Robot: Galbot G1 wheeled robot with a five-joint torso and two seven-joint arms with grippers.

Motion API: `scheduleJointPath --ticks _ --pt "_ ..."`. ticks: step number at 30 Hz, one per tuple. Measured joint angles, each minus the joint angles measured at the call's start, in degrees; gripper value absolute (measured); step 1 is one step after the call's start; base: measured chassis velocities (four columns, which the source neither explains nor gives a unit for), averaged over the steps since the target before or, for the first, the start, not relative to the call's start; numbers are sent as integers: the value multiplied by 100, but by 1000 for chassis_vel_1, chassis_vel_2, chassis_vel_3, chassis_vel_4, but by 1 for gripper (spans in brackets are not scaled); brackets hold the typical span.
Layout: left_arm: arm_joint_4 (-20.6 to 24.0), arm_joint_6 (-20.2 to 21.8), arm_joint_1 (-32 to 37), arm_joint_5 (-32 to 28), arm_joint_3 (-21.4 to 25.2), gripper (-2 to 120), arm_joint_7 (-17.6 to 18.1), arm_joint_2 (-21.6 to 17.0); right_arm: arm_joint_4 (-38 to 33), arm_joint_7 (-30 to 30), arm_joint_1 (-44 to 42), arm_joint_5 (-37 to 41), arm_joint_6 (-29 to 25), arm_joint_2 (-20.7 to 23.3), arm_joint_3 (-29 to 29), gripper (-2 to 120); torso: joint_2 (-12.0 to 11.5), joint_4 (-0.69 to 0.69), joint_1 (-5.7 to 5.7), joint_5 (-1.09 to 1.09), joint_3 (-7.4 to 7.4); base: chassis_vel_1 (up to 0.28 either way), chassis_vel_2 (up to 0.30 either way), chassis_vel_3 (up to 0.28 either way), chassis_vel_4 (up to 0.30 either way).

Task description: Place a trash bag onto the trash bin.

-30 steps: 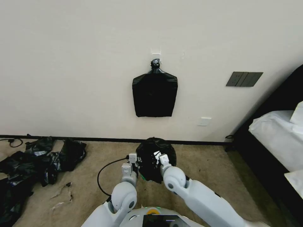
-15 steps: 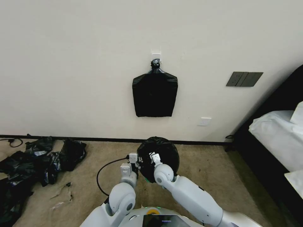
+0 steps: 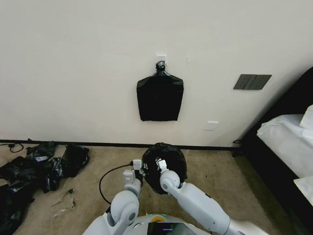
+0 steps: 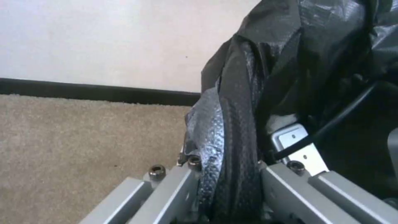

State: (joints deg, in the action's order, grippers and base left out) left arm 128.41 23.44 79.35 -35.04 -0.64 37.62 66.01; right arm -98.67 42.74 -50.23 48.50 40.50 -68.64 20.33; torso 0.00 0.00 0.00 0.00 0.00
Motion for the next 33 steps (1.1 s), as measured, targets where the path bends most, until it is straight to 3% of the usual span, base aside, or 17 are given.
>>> scheduleJointPath --ticks 23,33 --pt "148 1 128 -125 48 1 -72 -37 23 -44 -64 16 -1 -46 -41 0 0 0 0 0 0 0 0 0 0" --pt "-125 27 -29 -171 68 1 -24 -6 -705 -289 -218 42 -1 297 -115 2 0 0 0 0 0 0 0 0 0"
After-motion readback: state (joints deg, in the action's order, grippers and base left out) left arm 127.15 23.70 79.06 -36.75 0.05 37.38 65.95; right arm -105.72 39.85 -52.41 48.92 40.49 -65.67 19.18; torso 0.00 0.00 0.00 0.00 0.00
